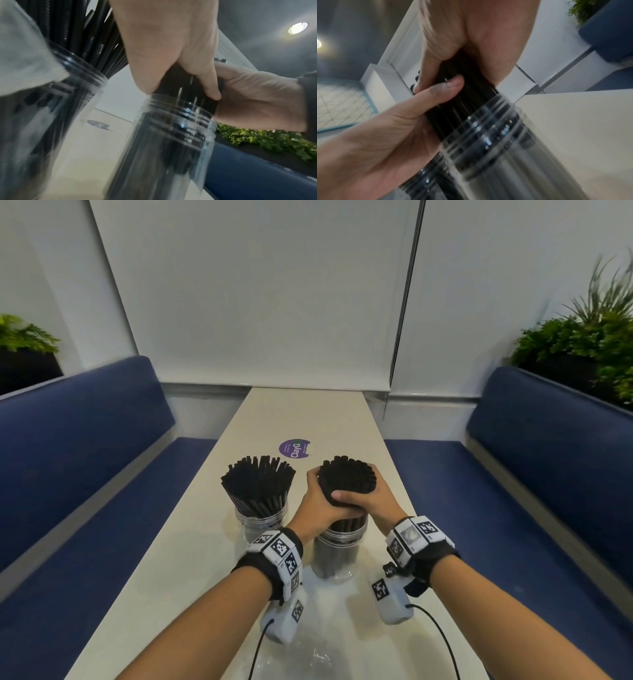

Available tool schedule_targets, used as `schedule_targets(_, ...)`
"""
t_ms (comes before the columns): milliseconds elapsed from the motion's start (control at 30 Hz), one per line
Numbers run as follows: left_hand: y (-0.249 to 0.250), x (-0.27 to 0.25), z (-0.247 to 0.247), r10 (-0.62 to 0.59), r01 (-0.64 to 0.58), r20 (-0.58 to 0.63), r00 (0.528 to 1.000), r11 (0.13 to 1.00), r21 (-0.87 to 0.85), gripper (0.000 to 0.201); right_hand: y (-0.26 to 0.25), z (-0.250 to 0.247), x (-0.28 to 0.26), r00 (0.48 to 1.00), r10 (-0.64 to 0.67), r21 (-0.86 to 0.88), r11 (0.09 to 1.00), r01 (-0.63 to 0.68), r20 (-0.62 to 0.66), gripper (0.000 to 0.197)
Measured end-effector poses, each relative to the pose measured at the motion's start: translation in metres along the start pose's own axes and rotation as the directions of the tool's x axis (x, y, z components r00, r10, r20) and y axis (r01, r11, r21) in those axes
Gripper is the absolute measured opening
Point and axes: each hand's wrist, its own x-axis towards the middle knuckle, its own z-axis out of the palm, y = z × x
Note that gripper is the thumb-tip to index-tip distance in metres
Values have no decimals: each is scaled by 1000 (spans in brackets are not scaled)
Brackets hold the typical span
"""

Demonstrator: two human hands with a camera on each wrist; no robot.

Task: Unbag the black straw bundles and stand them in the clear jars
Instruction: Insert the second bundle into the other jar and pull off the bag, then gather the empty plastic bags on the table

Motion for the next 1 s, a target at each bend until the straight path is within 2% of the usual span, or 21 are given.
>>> schedule_targets(100, 12, -1, -5, 66, -68, -42, 997, 997, -41, 89, -10, -1, 4, 999, -46, 57, 997, 46, -2, 48)
schedule_targets(200, 25, -3, -11, 125, -131, -57, 991, 984, -122, 91, -17, -4, 9, 1000, -13, 88, 996, 11, 20, 76)
schedule_targets(333, 39, -14, -22, 201, -209, -67, 977, 970, -126, 120, -19, -14, 8, 999, 14, 5, 1000, -14, 35, 110)
schedule_targets(467, 42, -35, -38, 259, -267, -101, 961, 962, -67, 133, -18, -29, -6, 999, 45, -9, 999, -45, -11, 134)
schedule_targets(600, 29, -72, -56, 300, -300, -5, 954, 954, 27, 129, -8, -41, -34, 997, 73, -24, 997, -74, -26, 144)
schedule_targets(700, 16, -109, -70, 301, -310, 77, 950, 939, 149, 105, 9, -45, -60, 997, 63, -146, 987, -69, -46, 131)
schedule_targets(800, 4, -139, -86, 408, -416, 97, 908, 847, 331, 60, 25, -40, -88, 996, -64, -355, 934, 39, -58, 96)
schedule_targets(867, -6, -149, -102, 509, -482, 58, 859, 765, 428, 33, 30, -29, -105, 984, -161, -499, 849, 175, 71, 70)
schedule_targets(900, -12, -151, -111, 517, -461, 9, 856, 754, 468, 22, 30, -21, -111, 967, -186, -549, 797, 253, 176, 58)
schedule_targets(933, -17, -153, -120, 496, -406, -49, 867, 761, 506, 16, 30, -11, -116, 939, -183, -580, 746, 327, 292, 49)
schedule_targets(1000, -36, -154, -139, 355, -229, -117, 927, 786, 574, 26, 30, 13, -121, 857, -110, -618, 648, 446, 503, 42)
